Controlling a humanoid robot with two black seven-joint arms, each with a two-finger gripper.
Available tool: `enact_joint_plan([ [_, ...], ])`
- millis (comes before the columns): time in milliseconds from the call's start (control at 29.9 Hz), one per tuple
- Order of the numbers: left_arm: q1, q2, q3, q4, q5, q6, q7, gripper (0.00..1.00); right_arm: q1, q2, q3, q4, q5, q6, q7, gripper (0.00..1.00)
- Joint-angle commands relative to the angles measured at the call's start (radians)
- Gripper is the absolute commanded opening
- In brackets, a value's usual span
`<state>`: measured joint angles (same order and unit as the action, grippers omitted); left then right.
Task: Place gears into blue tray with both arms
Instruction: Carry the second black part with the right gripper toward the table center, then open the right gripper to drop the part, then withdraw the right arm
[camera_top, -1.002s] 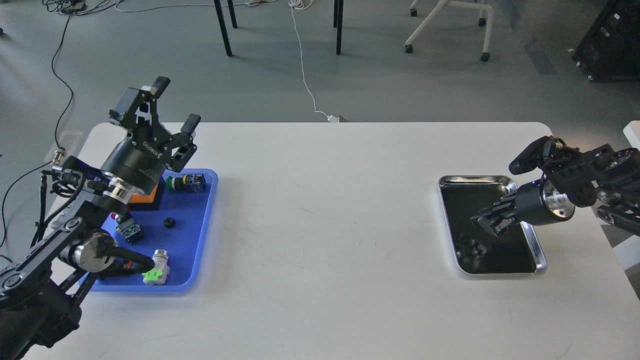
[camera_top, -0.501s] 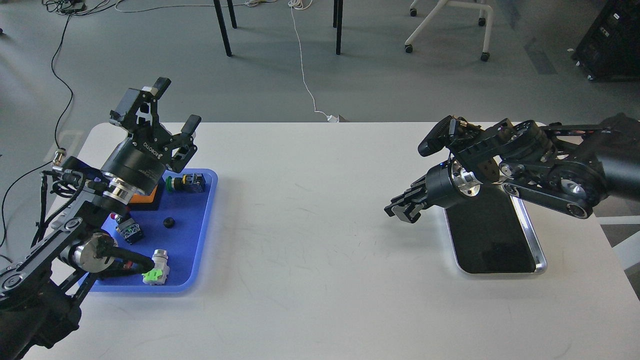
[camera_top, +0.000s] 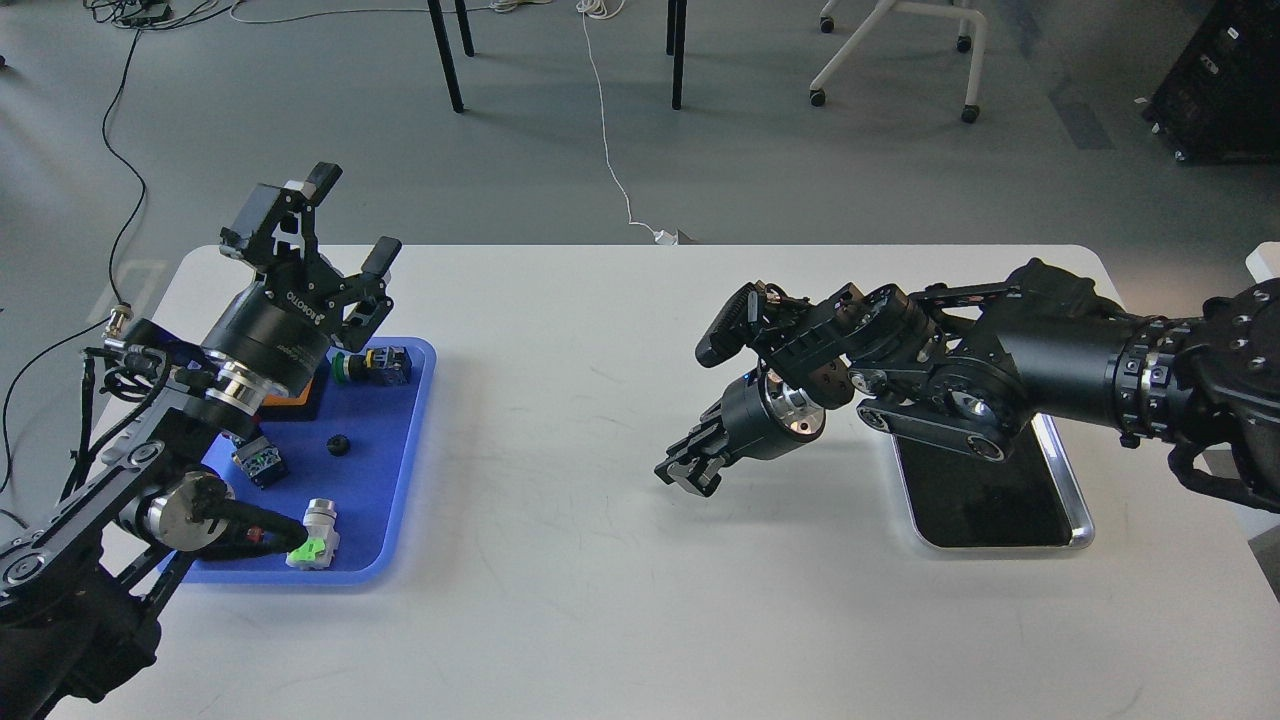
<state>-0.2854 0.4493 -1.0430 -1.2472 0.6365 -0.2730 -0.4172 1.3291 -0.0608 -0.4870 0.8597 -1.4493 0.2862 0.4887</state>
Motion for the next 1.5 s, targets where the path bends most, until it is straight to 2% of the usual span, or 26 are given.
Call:
enact_joint_plan([
  [0, 0.0, 0.0, 0.0, 0.0, 0.0, 0.0, 0.0, 0.98, -0.011, 0.029, -0.034, -0.007, 0.032, -0.045, 0.0, 0.24],
  [368, 0.0, -0.001, 0.0, 0.0, 0.0, 0.0, 0.001, 0.98, -0.037, 0.056, -0.051, -0.01, 0.073, -0.071, 0.0, 0.27],
  [668, 0.0, -0.001, 0.0, 0.0, 0.0, 0.0, 0.001, 0.98, -0.037, 0.053, -0.058, -0.011, 0.075, -0.094, 0.0, 0.47],
  [802, 0.0, 0.0, 0.0, 0.0, 0.0, 0.0, 0.001, 0.98, -0.024, 0.036, -0.05, -0.007, 0.105, -0.105, 0.0, 0.62],
  [902, 0.0, 0.003, 0.0, 0.0, -0.001, 0.0, -0.002, 0.98, 0.005, -0.031, -0.03, 0.001, 0.151, -0.105, 0.0, 0.72],
  [1002, 0.0, 0.003, 0.001, 0.002, -0.003, 0.0, -0.003, 0.98, 0.012, -0.103, 0.022, 0.021, 0.217, -0.104, 0.0, 0.89],
  [1103, 0.0, 0.009, 0.003, 0.002, -0.003, 0.0, -0.006, 0.98, -0.002, -0.204, 0.094, 0.047, 0.337, -0.102, 0.0, 0.93],
  [1203, -0.001, 0.012, 0.008, 0.003, -0.001, 0.0, -0.008, 0.98, -0.065, -0.29, 0.165, 0.064, 0.516, -0.098, 0.0, 0.94],
  [1303, -0.005, 0.012, 0.008, 0.006, 0.003, 0.001, -0.009, 0.98, -0.158, -0.359, 0.271, 0.064, 0.654, -0.096, 0.0, 0.94],
  [1370, -0.005, 0.012, 0.008, 0.006, 0.003, 0.002, -0.009, 0.98, -0.159, -0.359, 0.272, 0.064, 0.655, -0.096, 0.0, 0.94],
  [1403, -0.008, 0.014, 0.009, 0.006, 0.009, 0.0, -0.012, 0.98, -0.301, -0.414, 0.432, 0.064, 0.797, -0.091, 0.0, 0.95],
  [1470, -0.014, 0.014, 0.014, 0.006, 0.02, 0.0, -0.014, 0.98, -0.398, -0.433, 0.543, 0.073, 0.878, -0.081, 0.0, 0.96],
])
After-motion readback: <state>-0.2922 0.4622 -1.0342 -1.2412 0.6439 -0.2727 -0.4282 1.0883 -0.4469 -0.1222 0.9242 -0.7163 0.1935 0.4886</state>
